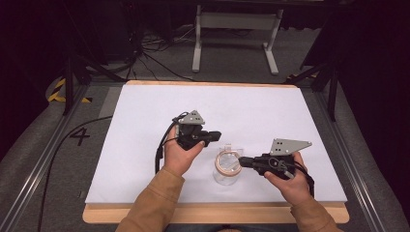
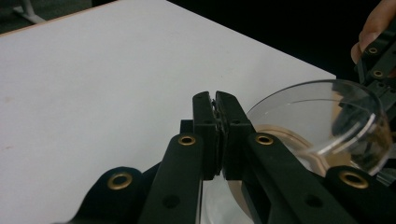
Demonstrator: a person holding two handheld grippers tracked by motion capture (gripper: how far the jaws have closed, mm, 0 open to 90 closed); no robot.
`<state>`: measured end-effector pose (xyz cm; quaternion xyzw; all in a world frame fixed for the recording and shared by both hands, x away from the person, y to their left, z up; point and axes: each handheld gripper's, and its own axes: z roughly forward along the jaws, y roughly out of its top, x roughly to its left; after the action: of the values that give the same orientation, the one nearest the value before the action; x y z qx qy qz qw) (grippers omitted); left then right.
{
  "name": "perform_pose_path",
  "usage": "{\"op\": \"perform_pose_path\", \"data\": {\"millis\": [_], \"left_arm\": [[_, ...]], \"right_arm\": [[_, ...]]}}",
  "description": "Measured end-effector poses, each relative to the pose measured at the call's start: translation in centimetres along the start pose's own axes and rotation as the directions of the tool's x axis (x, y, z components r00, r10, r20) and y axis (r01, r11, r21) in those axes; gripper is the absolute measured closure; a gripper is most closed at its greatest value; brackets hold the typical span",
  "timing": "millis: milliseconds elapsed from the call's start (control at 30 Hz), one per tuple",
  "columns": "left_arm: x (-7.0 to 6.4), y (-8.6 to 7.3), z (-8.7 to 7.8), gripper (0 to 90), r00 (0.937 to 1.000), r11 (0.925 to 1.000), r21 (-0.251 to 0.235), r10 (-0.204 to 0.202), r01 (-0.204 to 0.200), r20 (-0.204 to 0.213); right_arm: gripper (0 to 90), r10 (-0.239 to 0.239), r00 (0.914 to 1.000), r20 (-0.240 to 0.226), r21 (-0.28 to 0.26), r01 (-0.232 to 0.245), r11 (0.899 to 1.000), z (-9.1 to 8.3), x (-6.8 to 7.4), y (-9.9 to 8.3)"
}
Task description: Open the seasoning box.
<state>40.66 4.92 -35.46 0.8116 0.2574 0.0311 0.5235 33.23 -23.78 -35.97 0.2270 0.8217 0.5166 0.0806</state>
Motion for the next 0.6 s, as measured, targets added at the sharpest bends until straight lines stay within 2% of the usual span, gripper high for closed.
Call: {"op": "perform_pose_path", "data": {"millis": [333,600], "left_arm": [[0.4,-1.2,-2.5,87.4,0.9983,0.9994,-0.015,-0.033,0.032,-0.047],[0.4,-2.7,-4.7,87.3,0.9931,0.9984,-0.012,-0.056,0.055,-0.103]], "right_arm": [[90.0,-0.021,0.9998,0.004,-0.042,0.022,0.999,0.3,-0.9,0.9],[90.0,-0.018,0.9998,0.001,-0.064,0.018,0.998,0.7,-2.3,1.6]]}}
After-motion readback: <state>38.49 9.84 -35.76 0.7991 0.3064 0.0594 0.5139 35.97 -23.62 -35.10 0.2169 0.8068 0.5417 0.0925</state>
